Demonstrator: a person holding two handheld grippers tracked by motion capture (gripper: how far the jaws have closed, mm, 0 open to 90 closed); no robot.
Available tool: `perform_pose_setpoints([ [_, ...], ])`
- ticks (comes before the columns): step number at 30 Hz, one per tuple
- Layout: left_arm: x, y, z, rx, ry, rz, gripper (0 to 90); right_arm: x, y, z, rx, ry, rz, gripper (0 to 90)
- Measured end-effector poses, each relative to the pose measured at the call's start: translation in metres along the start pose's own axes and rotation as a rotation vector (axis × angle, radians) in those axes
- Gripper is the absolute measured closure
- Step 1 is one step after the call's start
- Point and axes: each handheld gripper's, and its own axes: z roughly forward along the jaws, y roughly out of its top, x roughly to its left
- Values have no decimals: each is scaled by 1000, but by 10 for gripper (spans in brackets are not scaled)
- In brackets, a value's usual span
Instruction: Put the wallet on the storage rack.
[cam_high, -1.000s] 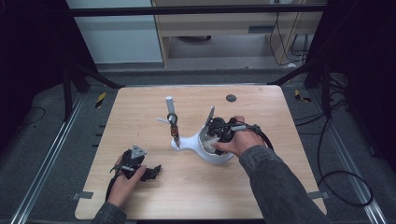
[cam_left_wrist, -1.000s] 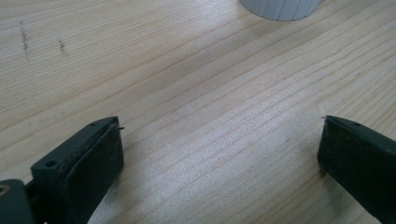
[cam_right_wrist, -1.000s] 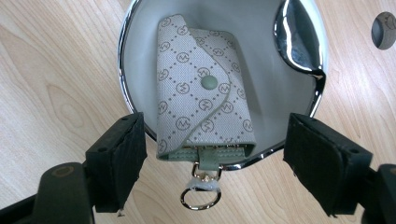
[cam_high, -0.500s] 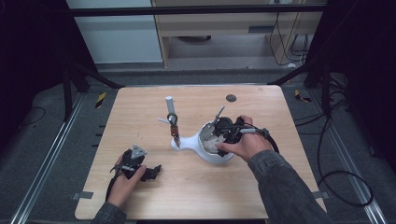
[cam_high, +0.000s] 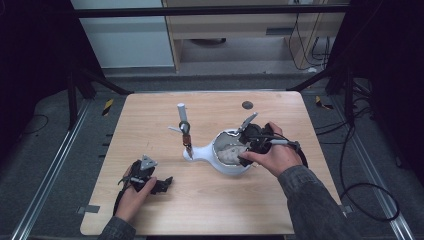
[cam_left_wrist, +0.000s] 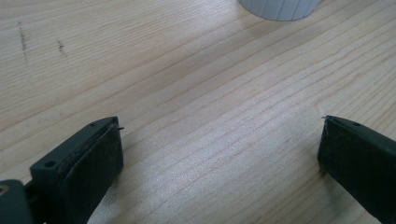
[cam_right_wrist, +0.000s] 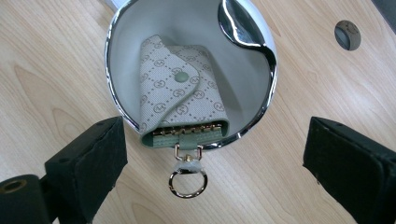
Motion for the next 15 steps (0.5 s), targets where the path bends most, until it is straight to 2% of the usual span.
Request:
perform_pose_setpoints([
  [8,0,0,0,1,-1,2,0,-4,-13,-1,-31,-18,14,61],
  [15,0,0,0,1,-1,2,0,-15,-29,-12,-129,-82,79,96],
])
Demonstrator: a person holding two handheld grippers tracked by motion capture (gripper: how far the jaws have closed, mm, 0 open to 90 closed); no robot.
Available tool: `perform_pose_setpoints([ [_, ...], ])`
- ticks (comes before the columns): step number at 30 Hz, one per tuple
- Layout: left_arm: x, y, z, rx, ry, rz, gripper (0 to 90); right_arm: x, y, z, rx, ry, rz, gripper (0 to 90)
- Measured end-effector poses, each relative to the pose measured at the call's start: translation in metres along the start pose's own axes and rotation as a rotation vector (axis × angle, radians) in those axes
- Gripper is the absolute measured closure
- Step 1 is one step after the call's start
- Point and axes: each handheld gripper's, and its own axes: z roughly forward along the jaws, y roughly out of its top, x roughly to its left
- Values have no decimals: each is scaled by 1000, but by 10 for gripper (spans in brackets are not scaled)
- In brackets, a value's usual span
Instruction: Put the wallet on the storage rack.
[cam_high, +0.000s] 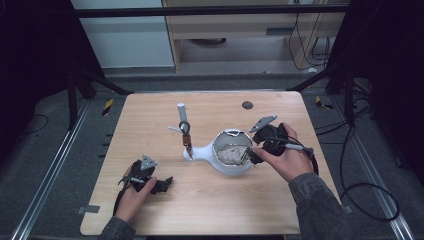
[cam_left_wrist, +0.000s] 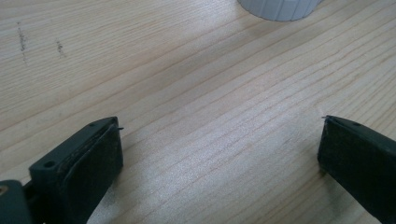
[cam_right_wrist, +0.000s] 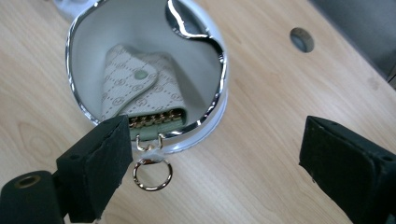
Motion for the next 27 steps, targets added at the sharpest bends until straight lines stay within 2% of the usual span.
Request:
perform_pose_setpoints([
  [11,0,0,0,0,-1,0,0,-6,-25,-4,-81,4,34,100],
  [14,0,0,0,0,-1,0,0,-6,-30,-3,-81,2,37,99],
  [18,0,0,0,0,-1,0,0,-9,-39,-1,-106,-5,52,97],
  [23,0,0,0,0,-1,0,0,-15,-56,0,-129,-6,101,94],
  [25,0,0,0,0,-1,0,0,-15,-59,0,-132,-9,106,94],
  [27,0,0,0,0,-1,0,0,-16,-69,2,-143,-9,135,92],
])
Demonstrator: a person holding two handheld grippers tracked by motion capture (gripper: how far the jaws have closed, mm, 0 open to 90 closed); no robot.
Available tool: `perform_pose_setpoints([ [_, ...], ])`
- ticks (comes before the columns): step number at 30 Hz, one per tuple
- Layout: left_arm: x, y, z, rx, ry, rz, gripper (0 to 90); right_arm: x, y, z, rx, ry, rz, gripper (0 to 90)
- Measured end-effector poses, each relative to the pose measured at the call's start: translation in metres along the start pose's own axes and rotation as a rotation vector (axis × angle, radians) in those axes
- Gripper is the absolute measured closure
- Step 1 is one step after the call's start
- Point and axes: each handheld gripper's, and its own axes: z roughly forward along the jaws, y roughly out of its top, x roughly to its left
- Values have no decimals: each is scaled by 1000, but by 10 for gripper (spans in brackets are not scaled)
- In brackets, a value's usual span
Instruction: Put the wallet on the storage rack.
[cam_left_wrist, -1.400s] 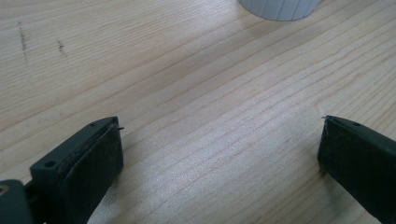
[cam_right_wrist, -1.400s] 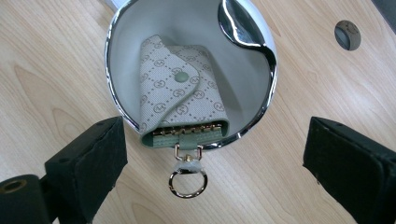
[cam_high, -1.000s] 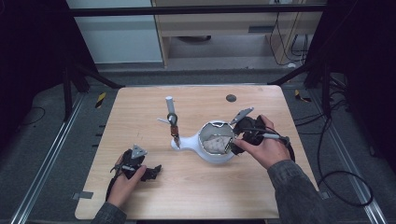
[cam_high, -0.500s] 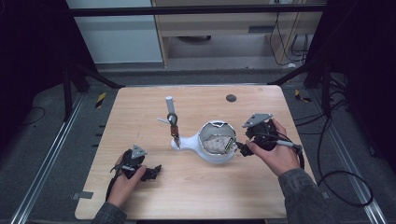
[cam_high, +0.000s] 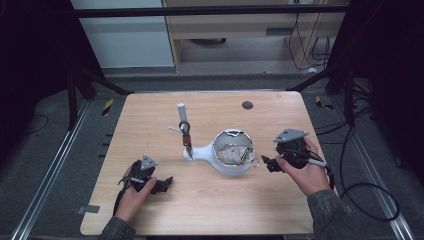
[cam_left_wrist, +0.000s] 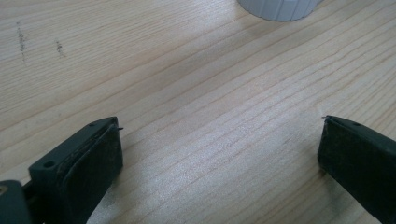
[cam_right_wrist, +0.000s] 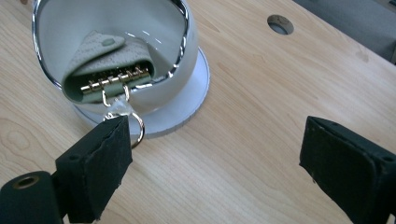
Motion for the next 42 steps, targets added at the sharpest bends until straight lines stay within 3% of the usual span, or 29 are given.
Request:
perform_pose_setpoints([
  [15,0,0,0,0,0,0,0,-6,-44,10,-13,31,131,69],
  [26,0,0,0,0,0,0,0,-5,-81,32,40,63,196,53],
  [29,0,0,0,0,0,0,0,-8,-92,41,45,54,237,54],
  [36,0,0,0,0,0,0,0,-15,-101,53,25,30,298,58],
  [42,0,0,0,0,0,0,0,-16,-103,60,18,14,318,59],
])
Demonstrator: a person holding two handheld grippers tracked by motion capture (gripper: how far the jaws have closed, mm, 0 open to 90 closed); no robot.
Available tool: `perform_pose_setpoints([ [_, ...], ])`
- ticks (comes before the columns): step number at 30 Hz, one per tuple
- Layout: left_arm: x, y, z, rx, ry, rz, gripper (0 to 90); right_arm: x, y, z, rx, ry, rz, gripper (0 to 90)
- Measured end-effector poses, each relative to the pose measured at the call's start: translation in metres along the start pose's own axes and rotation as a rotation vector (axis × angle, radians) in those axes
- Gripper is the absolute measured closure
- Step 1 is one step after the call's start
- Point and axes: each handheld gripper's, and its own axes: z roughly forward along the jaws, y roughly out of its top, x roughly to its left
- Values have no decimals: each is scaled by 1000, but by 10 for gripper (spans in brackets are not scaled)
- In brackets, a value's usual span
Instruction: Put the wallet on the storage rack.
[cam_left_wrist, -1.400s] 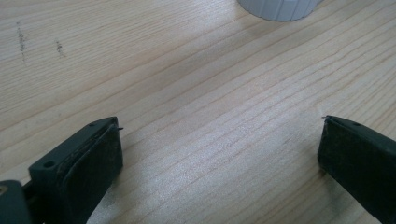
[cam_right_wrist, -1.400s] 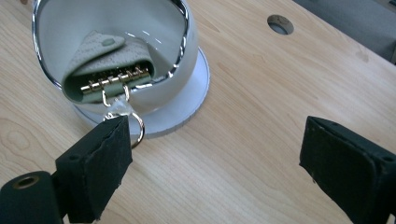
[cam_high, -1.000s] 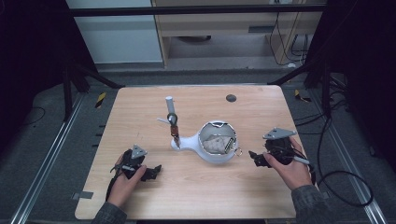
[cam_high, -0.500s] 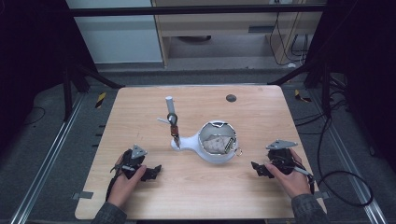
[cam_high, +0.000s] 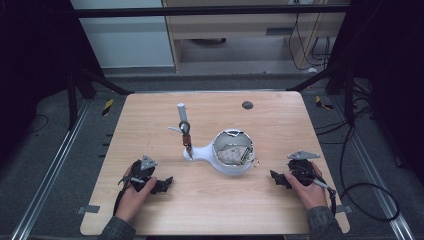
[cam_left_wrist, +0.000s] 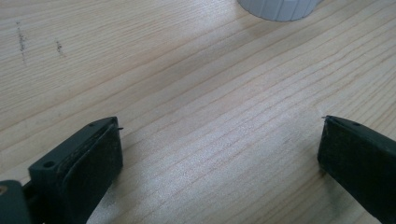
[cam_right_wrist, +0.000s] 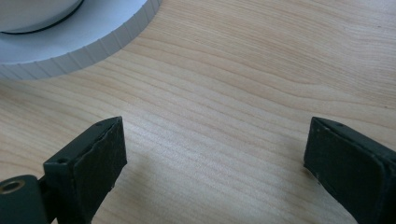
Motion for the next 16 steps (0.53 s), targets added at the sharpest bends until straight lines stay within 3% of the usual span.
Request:
perform_pose_setpoints([
  [7,0,0,0,0,0,0,0,2,-2,6,-11,-20,5,45],
  [8,0,0,0,0,0,0,0,4,-3,8,-12,-49,-27,33],
  [16,0,0,0,-1,0,0,0,7,-3,8,-13,-70,-8,28],
])
